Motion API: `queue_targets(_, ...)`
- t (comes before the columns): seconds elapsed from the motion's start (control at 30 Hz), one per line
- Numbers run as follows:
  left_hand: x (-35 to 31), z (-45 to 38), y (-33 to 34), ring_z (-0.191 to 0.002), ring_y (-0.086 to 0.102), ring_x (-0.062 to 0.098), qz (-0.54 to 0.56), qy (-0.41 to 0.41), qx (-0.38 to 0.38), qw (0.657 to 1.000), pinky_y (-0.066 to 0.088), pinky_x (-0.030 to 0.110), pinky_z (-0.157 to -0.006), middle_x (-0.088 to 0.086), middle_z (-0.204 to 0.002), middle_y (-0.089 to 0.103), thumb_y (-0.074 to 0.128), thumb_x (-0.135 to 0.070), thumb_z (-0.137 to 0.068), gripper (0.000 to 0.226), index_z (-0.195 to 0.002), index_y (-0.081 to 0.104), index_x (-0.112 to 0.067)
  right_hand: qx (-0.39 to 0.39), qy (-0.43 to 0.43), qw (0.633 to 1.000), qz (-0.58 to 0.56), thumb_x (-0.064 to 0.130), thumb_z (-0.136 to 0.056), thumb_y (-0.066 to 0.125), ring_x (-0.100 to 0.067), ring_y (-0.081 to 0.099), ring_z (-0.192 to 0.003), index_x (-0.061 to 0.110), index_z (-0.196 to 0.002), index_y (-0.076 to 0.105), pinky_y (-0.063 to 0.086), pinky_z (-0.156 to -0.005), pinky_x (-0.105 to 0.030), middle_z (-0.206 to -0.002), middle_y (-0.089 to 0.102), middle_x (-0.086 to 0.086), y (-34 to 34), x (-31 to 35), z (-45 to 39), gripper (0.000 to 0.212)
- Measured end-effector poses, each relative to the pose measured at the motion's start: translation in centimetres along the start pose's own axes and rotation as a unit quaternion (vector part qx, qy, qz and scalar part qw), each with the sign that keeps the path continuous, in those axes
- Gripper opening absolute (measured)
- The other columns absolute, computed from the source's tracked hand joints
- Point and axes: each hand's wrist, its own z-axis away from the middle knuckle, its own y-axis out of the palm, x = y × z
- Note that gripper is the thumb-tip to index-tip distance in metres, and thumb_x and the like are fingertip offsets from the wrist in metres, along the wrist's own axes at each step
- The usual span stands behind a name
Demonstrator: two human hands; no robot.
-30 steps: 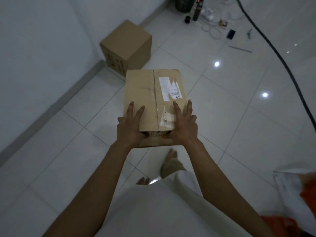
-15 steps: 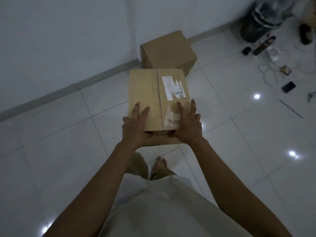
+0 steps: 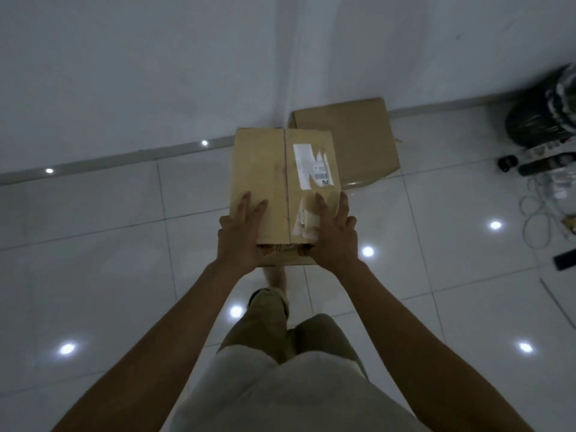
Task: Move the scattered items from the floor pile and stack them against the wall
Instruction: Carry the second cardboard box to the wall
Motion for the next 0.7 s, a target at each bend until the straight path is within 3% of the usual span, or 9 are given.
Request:
queue_targets(0.37, -6.0, -16.2, 4.3, -0.123, 0.030, 0.040, -0.017, 0.030, -0.004, 0.999, 0.041, 0.051, -0.095, 0.003, -0.161, -0.007, 0.073, -0.039, -0.080, 0.097, -0.153, 0.011, -0.031, 0.014, 0.017, 0.999, 0.038, 0.050, -0.069, 0.080, -0.041, 0.040, -0.111, 0.033, -0.154, -0.004, 0.048, -0.081, -0.047, -0.158, -0.006, -0.021, 0.6, -9.8, -14.6, 0.121)
queue_targets(0.57, -9.1, -22.8, 10.2, -0.123, 0.034, 0.044, -0.066, 0.048, -0.021, 0.996, 0.042, 0.054, -0.097, 0.007, -0.161, -0.006, 0.074, -0.047, -0.075, 0.103, -0.152, 0.007, -0.031, 0.048, 0.012, 0.996, 0.070, 0.057, -0.076, 0.072, -0.042, 0.036, -0.116, 0.028, -0.153, -0.016, 0.047, -0.088, -0.047, -0.157, -0.016, -0.022, 2.0, -16.4, -19.2, 0.120)
queue_targets(0.7, -11.4, -25.7, 13.7, -0.124, 0.034, 0.048, -0.059, 0.052, -0.041, 0.996, 0.043, 0.060, -0.096, 0.008, -0.161, -0.003, 0.078, -0.041, -0.072, 0.106, -0.152, 0.010, -0.030, 0.046, 0.021, 0.994, 0.099, 0.054, -0.084, 0.065, -0.041, 0.036, -0.115, 0.027, -0.149, -0.026, 0.047, -0.088, -0.046, -0.155, -0.024, -0.022, 2.8, -20.0, -21.5, 0.116)
